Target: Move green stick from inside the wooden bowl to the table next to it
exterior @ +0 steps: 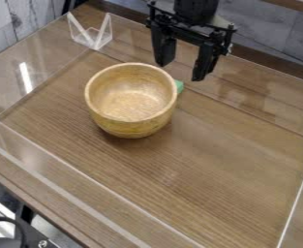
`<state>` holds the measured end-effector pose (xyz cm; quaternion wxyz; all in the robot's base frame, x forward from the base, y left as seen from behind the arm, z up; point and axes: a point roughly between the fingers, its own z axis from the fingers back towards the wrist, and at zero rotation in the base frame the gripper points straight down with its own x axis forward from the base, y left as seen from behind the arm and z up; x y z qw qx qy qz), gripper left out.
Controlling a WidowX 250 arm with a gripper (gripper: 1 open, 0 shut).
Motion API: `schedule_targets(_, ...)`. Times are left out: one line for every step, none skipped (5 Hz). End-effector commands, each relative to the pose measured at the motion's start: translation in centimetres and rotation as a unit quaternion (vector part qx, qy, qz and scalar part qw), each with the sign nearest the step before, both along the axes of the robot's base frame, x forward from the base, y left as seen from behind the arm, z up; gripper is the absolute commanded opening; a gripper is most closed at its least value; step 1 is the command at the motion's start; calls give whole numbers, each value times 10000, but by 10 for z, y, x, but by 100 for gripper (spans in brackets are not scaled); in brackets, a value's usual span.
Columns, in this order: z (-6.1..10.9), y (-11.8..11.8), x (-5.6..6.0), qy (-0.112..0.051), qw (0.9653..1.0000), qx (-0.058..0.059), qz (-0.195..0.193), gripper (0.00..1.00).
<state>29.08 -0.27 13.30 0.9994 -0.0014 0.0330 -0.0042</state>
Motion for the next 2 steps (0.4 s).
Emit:
schedule_targets(-4, 8, 10, -274, 9996, 16, -8, 100)
schedule_targets(-2, 16, 8, -521, 9986, 6, -41, 100)
